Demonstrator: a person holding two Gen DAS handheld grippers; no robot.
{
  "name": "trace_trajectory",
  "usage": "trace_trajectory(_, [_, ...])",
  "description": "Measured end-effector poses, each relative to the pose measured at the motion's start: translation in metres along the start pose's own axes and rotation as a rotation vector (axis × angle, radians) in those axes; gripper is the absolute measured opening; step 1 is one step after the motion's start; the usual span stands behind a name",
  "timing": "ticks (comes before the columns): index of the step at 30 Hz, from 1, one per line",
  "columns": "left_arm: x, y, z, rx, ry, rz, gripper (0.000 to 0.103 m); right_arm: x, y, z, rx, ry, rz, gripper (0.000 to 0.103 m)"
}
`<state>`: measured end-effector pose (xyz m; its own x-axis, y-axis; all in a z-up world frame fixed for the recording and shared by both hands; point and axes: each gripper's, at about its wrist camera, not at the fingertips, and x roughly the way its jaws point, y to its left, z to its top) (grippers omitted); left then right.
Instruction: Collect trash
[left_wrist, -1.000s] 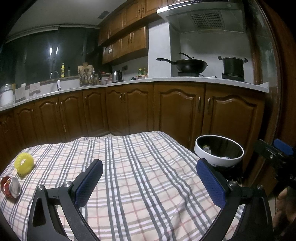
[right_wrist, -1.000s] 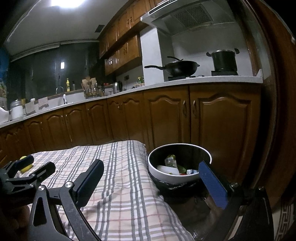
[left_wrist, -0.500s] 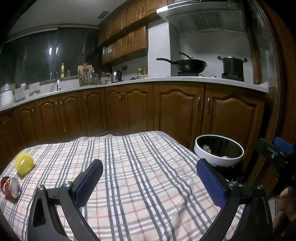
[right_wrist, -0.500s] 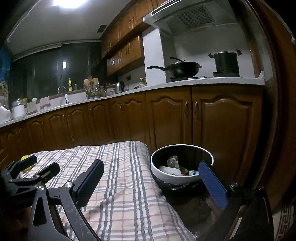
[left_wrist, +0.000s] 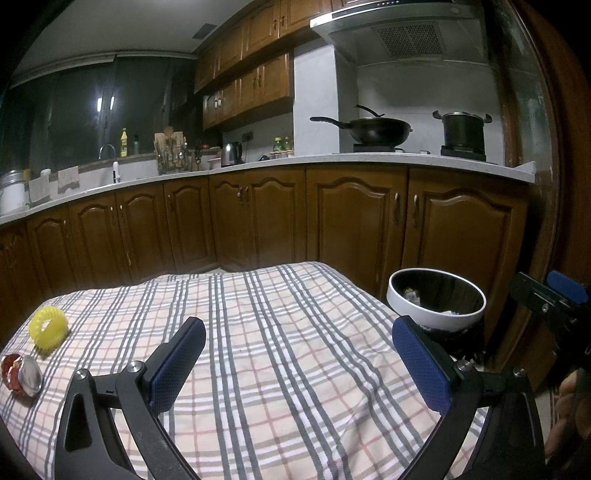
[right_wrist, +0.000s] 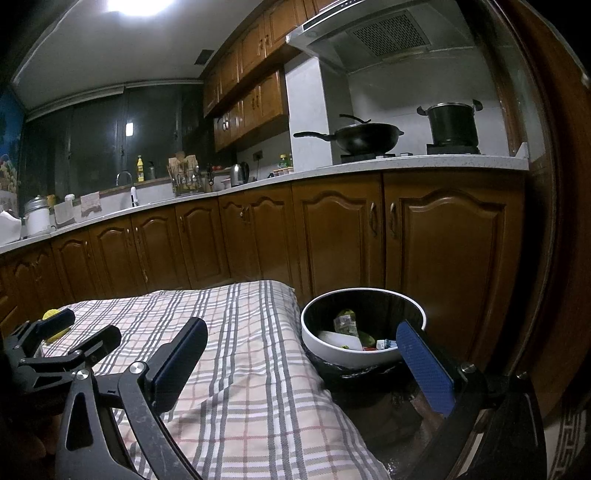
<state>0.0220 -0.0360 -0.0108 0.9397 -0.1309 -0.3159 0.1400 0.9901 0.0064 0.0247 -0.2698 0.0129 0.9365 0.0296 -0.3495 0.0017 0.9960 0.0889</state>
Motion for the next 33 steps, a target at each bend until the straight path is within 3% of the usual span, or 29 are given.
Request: trace_trajectory(33, [0.0005, 0.0028, -0.0017, 0.0, 0.004, -0.005, 0.102, -0.0009, 0.0055, 0.0021, 0.002, 0.0, 0.011, 0.103])
